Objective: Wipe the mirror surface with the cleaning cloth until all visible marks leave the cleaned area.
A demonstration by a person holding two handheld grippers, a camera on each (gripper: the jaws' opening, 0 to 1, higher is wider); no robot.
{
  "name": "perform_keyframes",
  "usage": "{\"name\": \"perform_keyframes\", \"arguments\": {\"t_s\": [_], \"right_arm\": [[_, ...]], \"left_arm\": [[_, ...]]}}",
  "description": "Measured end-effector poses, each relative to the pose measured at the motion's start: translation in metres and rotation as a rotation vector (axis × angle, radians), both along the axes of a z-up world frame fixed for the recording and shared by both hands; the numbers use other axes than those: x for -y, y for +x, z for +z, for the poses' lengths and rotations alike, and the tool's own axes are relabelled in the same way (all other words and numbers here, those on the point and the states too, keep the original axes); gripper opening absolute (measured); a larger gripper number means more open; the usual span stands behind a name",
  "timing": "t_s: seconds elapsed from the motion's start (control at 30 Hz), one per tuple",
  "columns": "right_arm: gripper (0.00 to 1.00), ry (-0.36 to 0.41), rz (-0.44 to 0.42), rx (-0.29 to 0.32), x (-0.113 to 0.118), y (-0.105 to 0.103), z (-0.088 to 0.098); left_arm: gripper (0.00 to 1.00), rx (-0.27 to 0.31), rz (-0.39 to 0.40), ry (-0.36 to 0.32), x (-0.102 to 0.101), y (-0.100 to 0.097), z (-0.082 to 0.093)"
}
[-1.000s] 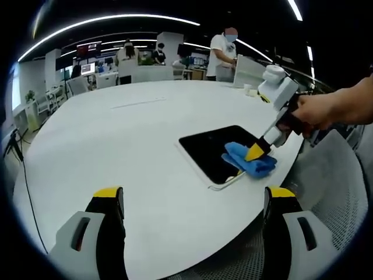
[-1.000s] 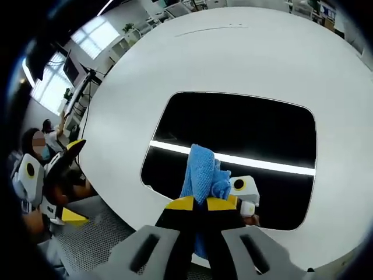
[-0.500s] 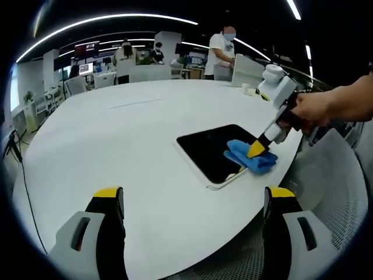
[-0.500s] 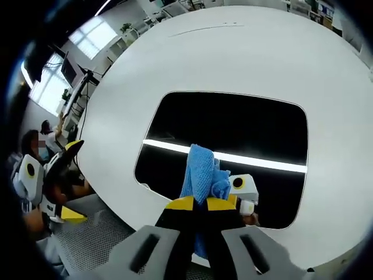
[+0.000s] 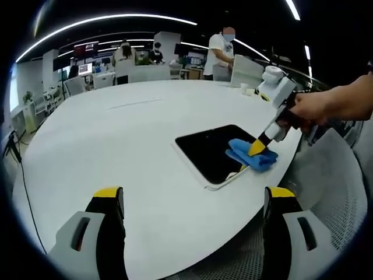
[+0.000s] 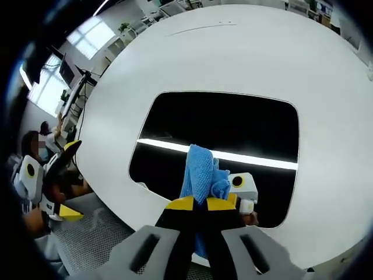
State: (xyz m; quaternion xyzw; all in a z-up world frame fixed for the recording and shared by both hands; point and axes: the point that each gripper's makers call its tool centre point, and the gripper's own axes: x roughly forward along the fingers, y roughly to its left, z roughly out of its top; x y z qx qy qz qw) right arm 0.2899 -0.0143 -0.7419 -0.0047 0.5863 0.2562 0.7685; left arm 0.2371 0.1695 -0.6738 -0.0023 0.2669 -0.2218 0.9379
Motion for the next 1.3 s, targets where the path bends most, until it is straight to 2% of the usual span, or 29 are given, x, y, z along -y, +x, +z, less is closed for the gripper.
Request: {"name": "perform_keyframes", "arguments": {"t_s": [0.47,0.93,1.3], "right_arm": [[0.00,-0.005,0.005,-0.013,-0.002,0.002,0.001],[0.00,-0.010,-0.001,0.003,-0.007,0.023,0.001],[0.00,-0.013,0.001,0.005,-0.010,0.049,-0.001]], "left_arm": [[0.99,-0.010,-0.012,-0.006,0.003,-0.001,-0.001],[0.99,-0.023,-0.031,-0.003,0.004,-0.002,-0.004],[0.99,-0.033,-0.039,-0.003,0.006,-0.003,-0.005]]}}
